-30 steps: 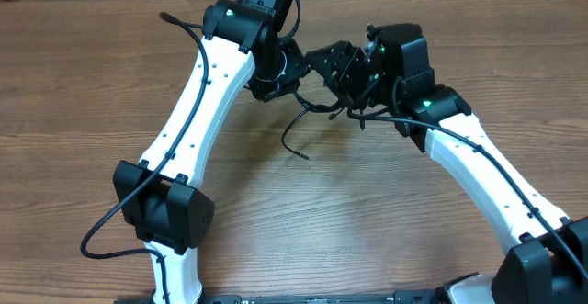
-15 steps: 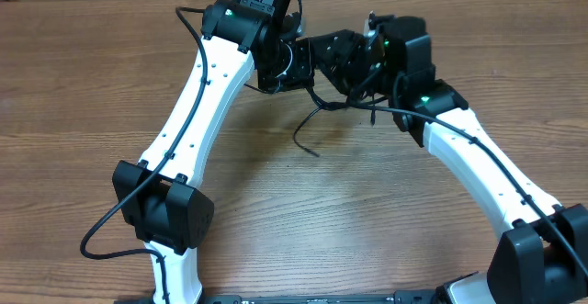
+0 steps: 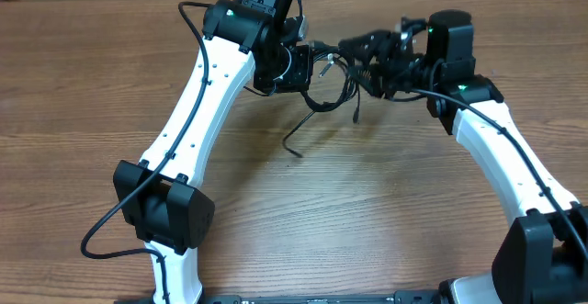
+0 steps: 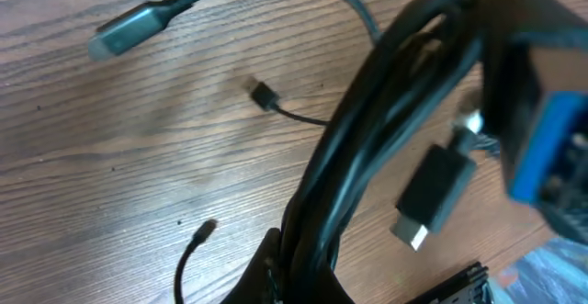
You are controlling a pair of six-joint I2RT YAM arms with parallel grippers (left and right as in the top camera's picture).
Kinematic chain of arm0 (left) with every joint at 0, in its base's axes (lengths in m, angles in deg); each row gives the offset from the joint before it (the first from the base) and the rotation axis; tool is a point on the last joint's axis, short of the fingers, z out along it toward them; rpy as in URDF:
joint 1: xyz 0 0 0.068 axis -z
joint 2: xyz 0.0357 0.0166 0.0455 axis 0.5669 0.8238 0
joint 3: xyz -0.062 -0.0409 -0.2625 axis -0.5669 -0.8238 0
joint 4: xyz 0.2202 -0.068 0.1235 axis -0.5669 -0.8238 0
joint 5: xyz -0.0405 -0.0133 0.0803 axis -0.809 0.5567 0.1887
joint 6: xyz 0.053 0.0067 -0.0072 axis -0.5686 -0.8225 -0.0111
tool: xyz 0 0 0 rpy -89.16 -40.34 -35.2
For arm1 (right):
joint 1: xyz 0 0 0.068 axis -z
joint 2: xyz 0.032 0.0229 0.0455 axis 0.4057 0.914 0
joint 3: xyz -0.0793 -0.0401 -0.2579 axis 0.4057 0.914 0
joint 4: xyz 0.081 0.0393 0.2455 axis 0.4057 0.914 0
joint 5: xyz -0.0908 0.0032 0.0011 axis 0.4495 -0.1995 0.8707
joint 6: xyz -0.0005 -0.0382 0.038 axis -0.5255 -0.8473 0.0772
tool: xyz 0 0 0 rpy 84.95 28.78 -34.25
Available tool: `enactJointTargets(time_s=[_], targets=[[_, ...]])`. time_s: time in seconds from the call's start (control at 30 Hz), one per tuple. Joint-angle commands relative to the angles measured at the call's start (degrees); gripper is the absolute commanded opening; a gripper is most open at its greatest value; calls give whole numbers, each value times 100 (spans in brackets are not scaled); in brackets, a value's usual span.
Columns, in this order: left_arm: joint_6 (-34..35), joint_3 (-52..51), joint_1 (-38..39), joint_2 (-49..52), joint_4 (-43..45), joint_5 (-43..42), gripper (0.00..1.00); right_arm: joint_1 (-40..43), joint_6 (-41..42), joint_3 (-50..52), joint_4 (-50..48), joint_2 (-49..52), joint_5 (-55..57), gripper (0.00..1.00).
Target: Untangle cables
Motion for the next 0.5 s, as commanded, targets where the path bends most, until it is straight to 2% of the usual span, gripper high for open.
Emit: enactJointTargets(time_s=[0.0,0.17,0.47], targets=[[94,9,-2,-39,42,11,4,-129,-603,-92,149,-42,195,57],[173,9,11,-39,26,11,4,-232,-575,-92,107,-42,282,59],[-7,9,90,-39,-278,-179,4,-717,138,-92,-501,-42,859,58]])
